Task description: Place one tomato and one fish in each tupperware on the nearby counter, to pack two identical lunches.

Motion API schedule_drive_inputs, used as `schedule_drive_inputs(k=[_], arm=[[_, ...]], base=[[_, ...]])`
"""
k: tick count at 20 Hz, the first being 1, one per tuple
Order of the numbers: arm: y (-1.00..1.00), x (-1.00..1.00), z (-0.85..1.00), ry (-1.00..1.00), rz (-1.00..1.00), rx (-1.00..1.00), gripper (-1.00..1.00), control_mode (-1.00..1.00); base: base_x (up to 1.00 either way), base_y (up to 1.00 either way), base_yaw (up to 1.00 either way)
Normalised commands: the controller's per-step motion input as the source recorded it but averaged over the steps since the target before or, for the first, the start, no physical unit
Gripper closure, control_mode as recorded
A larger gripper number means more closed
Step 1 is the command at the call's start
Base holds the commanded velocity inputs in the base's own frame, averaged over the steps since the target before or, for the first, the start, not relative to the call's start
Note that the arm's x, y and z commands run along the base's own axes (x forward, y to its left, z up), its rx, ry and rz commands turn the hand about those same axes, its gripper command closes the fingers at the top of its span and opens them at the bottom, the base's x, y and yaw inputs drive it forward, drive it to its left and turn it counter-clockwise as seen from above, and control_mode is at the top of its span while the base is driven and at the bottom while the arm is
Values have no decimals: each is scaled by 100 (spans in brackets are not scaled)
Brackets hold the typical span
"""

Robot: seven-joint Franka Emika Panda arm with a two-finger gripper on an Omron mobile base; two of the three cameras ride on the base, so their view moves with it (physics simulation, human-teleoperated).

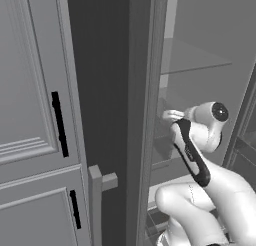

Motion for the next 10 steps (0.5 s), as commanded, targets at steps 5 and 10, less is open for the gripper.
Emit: schedule_drive_inputs(k=[5, 10], arm=[[-52, -100, 91, 8, 0, -3, 100, -100], [-8, -100, 12, 29, 6, -22, 100, -100]], base=[[0, 0, 0], [0, 0, 0]])
